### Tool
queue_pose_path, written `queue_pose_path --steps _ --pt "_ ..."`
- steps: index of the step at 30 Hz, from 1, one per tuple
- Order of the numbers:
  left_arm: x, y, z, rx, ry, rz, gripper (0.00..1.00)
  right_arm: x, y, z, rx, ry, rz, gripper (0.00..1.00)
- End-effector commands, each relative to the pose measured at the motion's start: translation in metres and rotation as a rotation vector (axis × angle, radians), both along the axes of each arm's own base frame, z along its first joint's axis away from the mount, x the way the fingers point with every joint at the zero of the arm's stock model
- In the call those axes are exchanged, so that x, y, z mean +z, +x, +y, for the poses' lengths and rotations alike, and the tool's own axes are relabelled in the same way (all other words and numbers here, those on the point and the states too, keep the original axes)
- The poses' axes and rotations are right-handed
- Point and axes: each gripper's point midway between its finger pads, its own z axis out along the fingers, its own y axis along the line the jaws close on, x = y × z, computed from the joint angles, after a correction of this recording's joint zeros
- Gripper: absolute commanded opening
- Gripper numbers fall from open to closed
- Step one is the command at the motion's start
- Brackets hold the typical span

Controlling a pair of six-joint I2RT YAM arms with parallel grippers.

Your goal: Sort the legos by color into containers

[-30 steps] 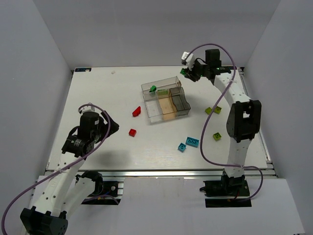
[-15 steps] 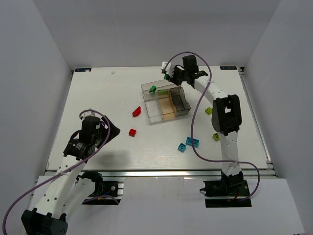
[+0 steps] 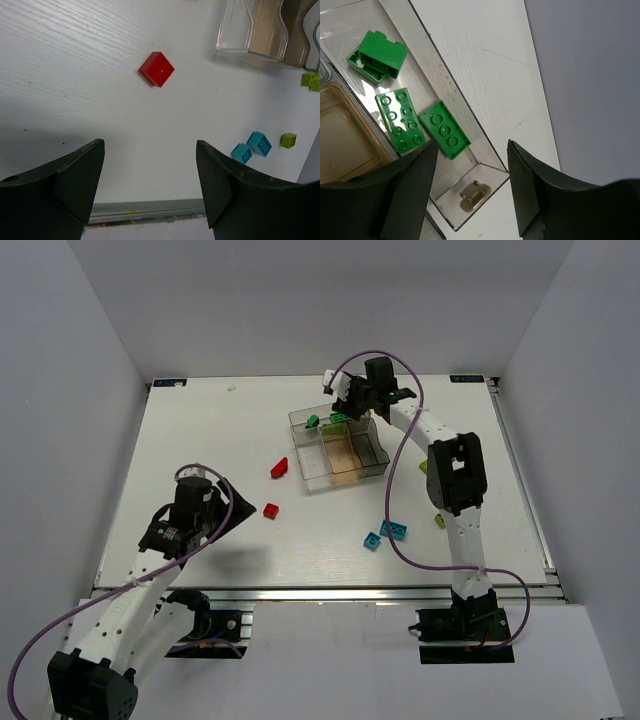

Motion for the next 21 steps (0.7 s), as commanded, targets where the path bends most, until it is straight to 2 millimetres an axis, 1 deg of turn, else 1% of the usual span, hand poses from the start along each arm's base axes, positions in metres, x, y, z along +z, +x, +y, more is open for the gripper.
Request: queue_pose_path --steps 1,2,3,4,5,6,7,8,9,10,11,12,13,14,15,16,17,18,19,20,21 --pt "0.000 0.004 -0.017 -0.049 -0.070 -0.019 0.83 0.046 0.007 -0.001 -0.022 0.067 -0.081 0.64" --pt "-0.003 0.005 -0.019 -0.050 -0.081 -0.010 0.79 0.065 0.003 -0.003 -0.030 0.087 -0.099 0.62" --pt "-0.006 0.006 -0.022 -0.057 -0.090 -0.003 0.68 0.071 -0.001 -0.005 -0.042 0.107 -0.087 0.60" --pt "-0.009 0.009 -0.024 -0.060 -0.100 -0.007 0.61 0.073 -0.009 -0.008 -0.076 0.166 -0.013 0.58" --pt "-0.010 0.011 -0.028 -0.069 -0.118 -0.001 0.55 0.098 -0.019 -0.011 -0.093 0.225 0.008 0.45" --pt "-0.020 0.012 -0.031 -0.076 -0.118 0.034 0.52 0.103 -0.030 -0.012 -0.106 0.269 0.071 0.35" --pt "-0.023 0.015 -0.034 -0.082 -0.123 0.041 0.48 0.124 -0.048 -0.016 -0.075 0.337 0.129 0.29" --pt "-0.027 0.017 -0.034 -0.077 -0.123 0.057 0.48 0.123 -0.070 -0.016 -0.079 0.386 0.262 0.19" --pt "-0.039 0.018 -0.034 -0.074 -0.108 0.102 0.49 0.126 -0.083 -0.022 -0.083 0.422 0.325 0.16" --pt "-0.040 0.019 -0.036 -0.076 -0.101 0.113 0.58 0.129 -0.110 -0.027 -0.060 0.459 0.402 0.16" --pt "-0.045 0.020 -0.034 -0.058 -0.092 0.140 0.65 0.127 -0.128 -0.029 -0.061 0.484 0.475 0.30" --pt "-0.049 0.022 -0.032 -0.043 -0.076 0.159 0.70 0.127 -0.141 -0.033 -0.050 0.503 0.515 0.43" --pt "-0.054 0.025 -0.032 -0.033 -0.066 0.194 0.80 0.123 -0.164 -0.042 -0.070 0.513 0.559 0.59" --pt "-0.057 0.027 -0.032 -0.026 -0.058 0.213 0.83 0.121 -0.173 -0.048 -0.076 0.514 0.571 0.66" --pt "-0.060 0.028 -0.035 -0.025 -0.053 0.228 0.84 0.117 -0.182 -0.052 -0.089 0.515 0.590 0.71" --pt "-0.071 0.029 -0.032 -0.006 -0.028 0.271 0.85 0.124 -0.193 -0.057 -0.097 0.518 0.572 0.72" --pt "-0.070 0.035 -0.036 -0.001 -0.030 0.274 0.86 0.108 -0.201 -0.067 -0.134 0.512 0.605 0.72" --pt "-0.073 0.037 -0.036 0.011 -0.025 0.290 0.86 0.105 -0.206 -0.071 -0.146 0.513 0.606 0.73" --pt "-0.076 0.040 -0.038 0.021 -0.017 0.302 0.86 0.109 -0.215 -0.075 -0.151 0.517 0.592 0.73" --pt "-0.085 0.042 -0.041 0.032 -0.013 0.332 0.86 0.108 -0.217 -0.083 -0.171 0.521 0.587 0.73" --pt "-0.083 0.049 -0.043 0.043 -0.016 0.326 0.86 0.095 -0.224 -0.086 -0.187 0.513 0.616 0.73"
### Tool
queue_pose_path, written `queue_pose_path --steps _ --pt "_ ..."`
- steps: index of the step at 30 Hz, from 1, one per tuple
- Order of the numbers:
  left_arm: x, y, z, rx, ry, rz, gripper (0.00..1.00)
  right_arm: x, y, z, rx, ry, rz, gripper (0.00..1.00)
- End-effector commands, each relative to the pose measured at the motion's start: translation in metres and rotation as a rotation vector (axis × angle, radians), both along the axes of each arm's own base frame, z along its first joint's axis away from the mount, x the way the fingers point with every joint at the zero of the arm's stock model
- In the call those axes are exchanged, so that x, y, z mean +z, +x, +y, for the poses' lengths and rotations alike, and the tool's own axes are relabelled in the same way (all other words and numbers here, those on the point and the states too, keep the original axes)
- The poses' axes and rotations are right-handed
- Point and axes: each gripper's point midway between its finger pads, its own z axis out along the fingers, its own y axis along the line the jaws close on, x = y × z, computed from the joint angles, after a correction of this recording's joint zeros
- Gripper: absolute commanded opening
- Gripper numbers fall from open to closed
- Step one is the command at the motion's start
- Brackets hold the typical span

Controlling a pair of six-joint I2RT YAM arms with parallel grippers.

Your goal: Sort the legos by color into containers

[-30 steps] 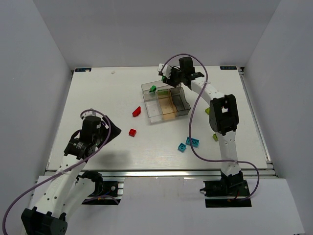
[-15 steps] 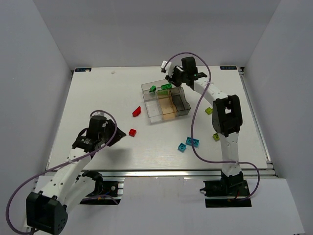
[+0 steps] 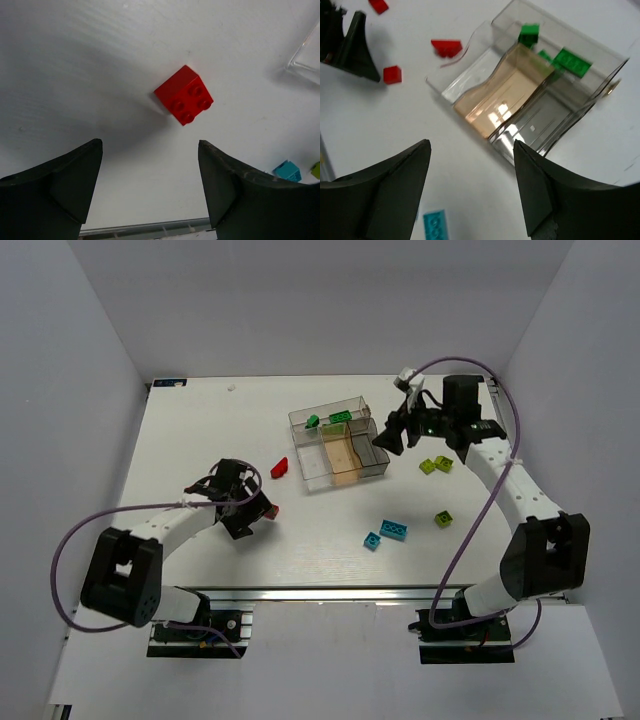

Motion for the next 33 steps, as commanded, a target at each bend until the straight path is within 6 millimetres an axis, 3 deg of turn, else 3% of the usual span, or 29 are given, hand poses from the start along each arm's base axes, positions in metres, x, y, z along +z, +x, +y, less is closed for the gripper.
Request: queue_pose_path --steps 1,4,7,12,18,22,25,27,33 --pt "0.007 0.026 -0.009 0.062 0.004 -0.030 0.87 -0.022 -0.024 -0.011 -0.027 0.019 0.118 0.73" --pt "0.000 0.036 -0.019 0.073 0.008 0.002 0.87 -0.028 -0.036 -0.021 -0.053 0.014 0.123 0.73" --pt "-0.007 0.049 -0.017 0.115 0.062 0.016 0.87 -0.032 -0.044 -0.029 -0.071 0.014 0.130 0.73" --pt "-0.018 0.053 -0.017 0.134 0.111 0.049 0.83 -0.036 -0.051 -0.035 -0.093 0.027 0.152 0.73" --pt "-0.019 0.051 -0.014 0.137 0.134 0.067 0.63 -0.035 -0.050 -0.042 -0.115 0.038 0.151 0.72" --pt "-0.016 0.050 -0.014 0.113 0.139 0.064 0.42 -0.035 -0.049 -0.046 -0.124 0.046 0.154 0.72" --pt "-0.006 0.056 -0.022 0.070 0.109 0.027 0.29 -0.036 -0.050 -0.047 -0.125 0.048 0.158 0.72" --pt "0.012 0.070 -0.037 0.011 0.037 -0.064 0.21 -0.037 -0.051 -0.048 -0.124 0.047 0.158 0.72" --pt "0.098 0.107 -0.072 -0.158 -0.103 -0.346 0.10 -0.043 -0.057 -0.052 -0.130 0.035 0.151 0.70"
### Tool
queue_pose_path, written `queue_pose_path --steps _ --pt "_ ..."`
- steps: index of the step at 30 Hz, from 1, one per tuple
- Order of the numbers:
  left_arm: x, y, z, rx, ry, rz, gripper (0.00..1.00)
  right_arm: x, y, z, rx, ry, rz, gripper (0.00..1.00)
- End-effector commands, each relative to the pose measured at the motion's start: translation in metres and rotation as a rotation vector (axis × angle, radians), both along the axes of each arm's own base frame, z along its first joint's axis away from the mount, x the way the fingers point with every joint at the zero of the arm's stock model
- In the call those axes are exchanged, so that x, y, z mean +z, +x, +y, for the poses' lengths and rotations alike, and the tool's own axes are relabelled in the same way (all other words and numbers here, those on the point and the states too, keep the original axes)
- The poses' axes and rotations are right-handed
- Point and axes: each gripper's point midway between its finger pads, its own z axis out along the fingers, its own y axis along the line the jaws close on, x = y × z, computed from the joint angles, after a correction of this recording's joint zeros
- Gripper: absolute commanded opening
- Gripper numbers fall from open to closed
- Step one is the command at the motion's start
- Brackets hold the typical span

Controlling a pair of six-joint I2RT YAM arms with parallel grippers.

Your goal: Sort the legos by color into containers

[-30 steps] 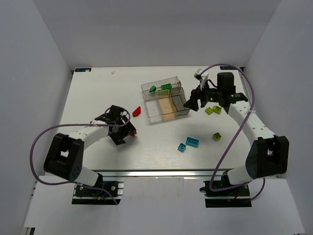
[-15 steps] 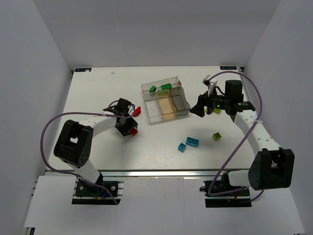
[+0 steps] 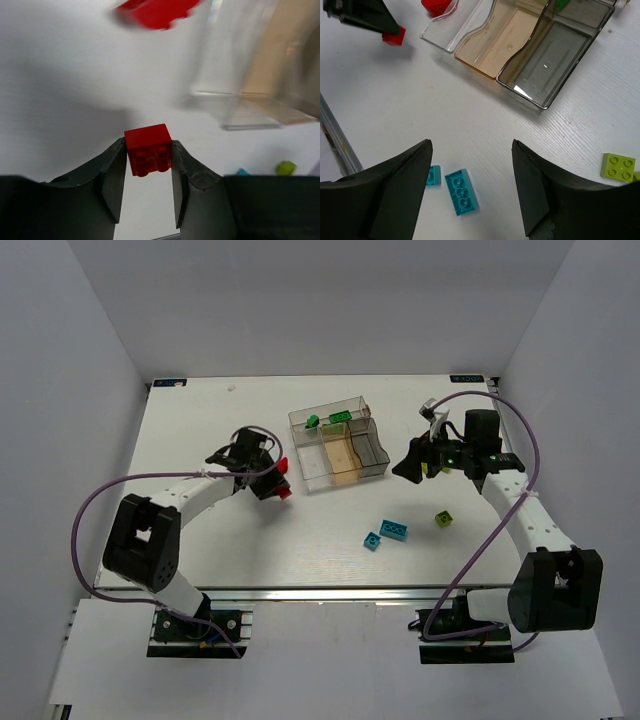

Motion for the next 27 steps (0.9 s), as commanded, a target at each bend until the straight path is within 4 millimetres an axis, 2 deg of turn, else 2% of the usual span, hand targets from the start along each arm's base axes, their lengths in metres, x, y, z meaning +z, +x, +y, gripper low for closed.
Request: queue_pose_path --steps 1,2,4,5,6,8,9,11,12,13,15,16,23,25,27 --pt "0.085 0.041 -0.031 -0.134 -0.114 -0.282 0.10 0.008 -0.004 -0.001 0.014 0.010 -0.048 0.70" --pt "0.095 0.051 -0.035 -0.141 -0.117 -0.309 0.10 0.008 -0.005 0.000 0.018 0.013 -0.047 0.70" --pt "0.101 0.062 -0.043 -0.171 -0.127 -0.329 0.10 0.004 -0.008 0.001 0.021 0.015 -0.035 0.69" --pt "0.090 0.069 -0.047 -0.175 -0.121 -0.306 0.10 0.004 -0.009 0.000 0.022 0.016 -0.034 0.69" --pt "0.103 0.083 -0.054 -0.187 -0.132 -0.339 0.11 0.004 -0.010 0.000 0.022 0.017 -0.036 0.69" --pt "0.100 0.096 -0.062 -0.209 -0.130 -0.326 0.12 0.004 -0.010 0.000 0.022 0.016 -0.037 0.69" --pt "0.100 0.112 -0.070 -0.219 -0.134 -0.329 0.15 0.004 -0.010 0.000 0.020 0.015 -0.039 0.69" --pt "0.091 0.119 -0.079 -0.245 -0.143 -0.289 0.21 0.005 -0.010 0.000 0.019 0.014 -0.043 0.69" --pt "0.074 0.123 -0.082 -0.249 -0.136 -0.251 0.25 0.005 -0.010 0.000 0.019 0.015 -0.041 0.69" --pt "0.078 0.129 -0.085 -0.251 -0.136 -0.250 0.38 0.005 -0.011 0.000 0.018 0.014 -0.044 0.69" --pt "0.070 0.135 -0.085 -0.260 -0.116 -0.235 0.52 0.004 -0.012 0.000 0.017 0.015 -0.038 0.70" --pt "0.072 0.137 -0.085 -0.258 -0.107 -0.239 0.59 0.004 -0.013 -0.001 0.014 0.014 -0.037 0.70" --pt "0.084 0.141 -0.078 -0.291 -0.043 -0.266 0.71 -0.001 -0.017 0.002 0.040 0.011 -0.036 0.72" --pt "0.093 0.141 -0.078 -0.301 -0.042 -0.288 0.71 0.000 -0.023 0.008 0.120 0.016 -0.061 0.72" --pt "0.110 0.140 -0.075 -0.310 -0.035 -0.333 0.71 0.005 -0.028 0.014 0.204 0.021 -0.097 0.72"
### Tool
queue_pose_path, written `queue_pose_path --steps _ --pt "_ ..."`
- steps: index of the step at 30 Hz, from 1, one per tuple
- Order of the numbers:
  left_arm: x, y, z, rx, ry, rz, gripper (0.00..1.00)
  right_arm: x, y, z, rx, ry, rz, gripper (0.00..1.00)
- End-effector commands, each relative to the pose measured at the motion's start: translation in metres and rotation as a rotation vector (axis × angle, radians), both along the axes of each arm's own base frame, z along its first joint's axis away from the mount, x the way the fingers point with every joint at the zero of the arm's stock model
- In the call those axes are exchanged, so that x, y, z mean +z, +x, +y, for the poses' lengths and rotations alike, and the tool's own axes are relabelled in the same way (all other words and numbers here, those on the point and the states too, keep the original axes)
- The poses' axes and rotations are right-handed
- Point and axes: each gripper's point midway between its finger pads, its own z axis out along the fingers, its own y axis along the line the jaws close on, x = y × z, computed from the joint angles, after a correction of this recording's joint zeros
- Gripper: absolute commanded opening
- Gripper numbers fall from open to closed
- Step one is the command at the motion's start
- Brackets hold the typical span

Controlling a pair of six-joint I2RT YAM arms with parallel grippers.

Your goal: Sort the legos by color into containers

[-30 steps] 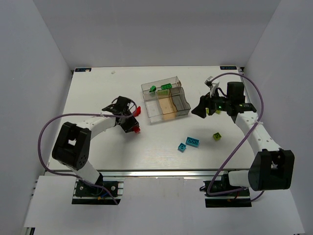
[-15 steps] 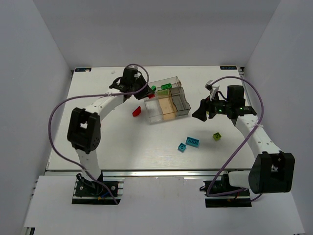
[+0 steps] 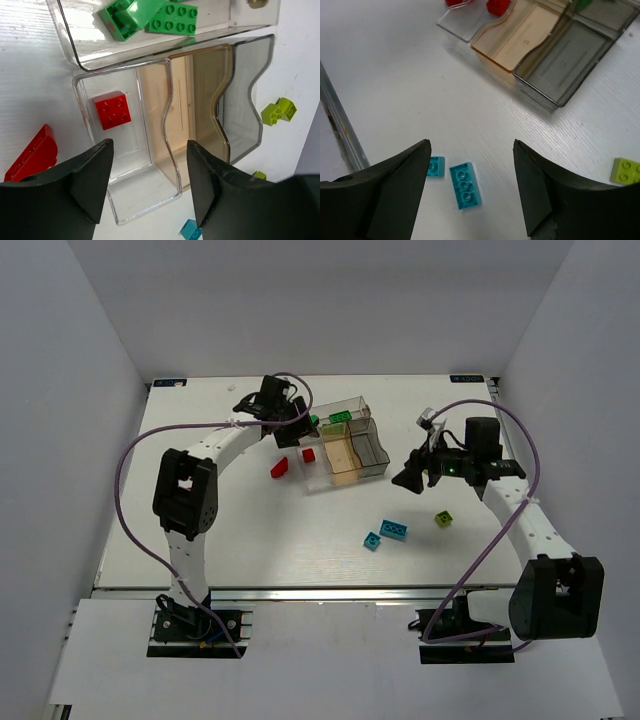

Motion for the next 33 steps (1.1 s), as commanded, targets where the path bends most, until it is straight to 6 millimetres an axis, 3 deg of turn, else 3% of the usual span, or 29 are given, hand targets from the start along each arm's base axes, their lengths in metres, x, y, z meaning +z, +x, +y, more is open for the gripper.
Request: queue_pose_path --steps 1,2,4,5,6,7,8,9,10,12,13,15,16,18,19,20,21,22,23,24,25,26,27,30,31,33 --pt "0.067 0.000 0.005 -0.021 0.000 -0.154 0.70 0.007 -0.020 0.017 0.237 0.022 -0.088 0.73" --pt "0.083 -0.004 0.009 -0.015 -0.001 -0.189 0.68 0.008 -0.025 0.020 0.295 0.025 -0.117 0.72" --pt "0.081 -0.014 0.030 0.029 0.035 -0.179 0.54 0.004 -0.035 0.028 0.451 0.025 -0.230 0.73" --pt "0.081 -0.020 0.041 0.066 0.046 -0.172 0.45 0.004 -0.038 0.035 0.508 0.018 -0.281 0.74" --pt "0.082 -0.039 0.054 0.097 0.063 -0.167 0.30 0.003 -0.036 0.039 0.547 0.009 -0.327 0.75" --pt "0.081 -0.051 0.063 0.116 0.079 -0.154 0.28 -0.003 -0.028 0.046 0.593 -0.021 -0.399 0.75" --pt "0.078 -0.055 0.087 0.208 0.138 -0.160 0.28 -0.004 -0.027 0.057 0.633 -0.032 -0.433 0.75" --pt "0.078 -0.077 0.100 0.237 0.149 -0.152 0.28 0.003 -0.016 0.064 0.647 -0.054 -0.483 0.75" --pt "0.071 -0.091 0.115 0.278 0.176 -0.114 0.34 -0.008 -0.009 0.074 0.673 -0.080 -0.482 0.76" --pt "0.068 -0.111 0.141 0.378 0.213 -0.090 0.54 -0.004 0.006 0.097 0.711 -0.105 -0.548 0.76" --pt "0.066 -0.134 0.157 0.411 0.236 -0.064 0.68 -0.004 0.013 0.121 0.757 -0.119 -0.572 0.76" --pt "0.065 -0.152 0.176 0.479 0.267 -0.053 0.76 -0.002 0.030 0.141 0.768 -0.151 -0.619 0.76" --pt "0.067 -0.172 0.186 0.499 0.277 -0.049 0.80 -0.005 0.035 0.166 0.801 -0.177 -0.646 0.75" --pt "0.069 -0.187 0.202 0.571 0.291 -0.055 0.82 -0.005 0.048 0.187 0.806 -0.202 -0.695 0.75" --pt "0.072 -0.204 0.210 0.594 0.291 -0.058 0.82 -0.023 0.049 0.205 0.833 -0.229 -0.678 0.75" --pt "0.074 -0.211 0.214 0.625 0.279 -0.062 0.83 -0.007 0.060 0.221 0.828 -0.233 -0.734 0.75" --pt "0.075 -0.218 0.220 0.647 0.286 -0.069 0.83 -0.012 0.065 0.228 0.836 -0.251 -0.729 0.74" --pt "0.074 -0.229 0.225 0.663 0.289 -0.058 0.83 -0.038 0.066 0.241 0.865 -0.273 -0.686 0.73" --pt "0.078 -0.237 0.228 0.685 0.264 -0.078 0.83 -0.020 0.072 0.260 0.867 -0.271 -0.737 0.72" --pt "0.081 -0.242 0.229 0.688 0.252 -0.091 0.84 -0.025 0.076 0.268 0.866 -0.284 -0.728 0.72" --pt "0.080 -0.247 0.231 0.692 0.248 -0.089 0.84 -0.046 0.076 0.280 0.874 -0.308 -0.691 0.71" --pt "0.082 -0.253 0.232 0.703 0.225 -0.105 0.84 -0.021 0.084 0.290 0.852 -0.304 -0.757 0.71" --pt "0.081 -0.257 0.233 0.703 0.222 -0.105 0.84 -0.056 0.092 0.295 0.852 -0.350 -0.712 0.71" --pt "0.080 -0.265 0.237 0.717 0.222 -0.109 0.84 -0.066 0.099 0.311 0.860 -0.395 -0.758 0.72" --pt "0.079 -0.266 0.239 0.720 0.230 -0.104 0.85 -0.082 0.098 0.314 0.889 -0.430 -0.765 0.72" --pt "0.076 -0.268 0.239 0.720 0.236 -0.090 0.85 -0.096 0.100 0.315 0.913 -0.464 -0.775 0.72"
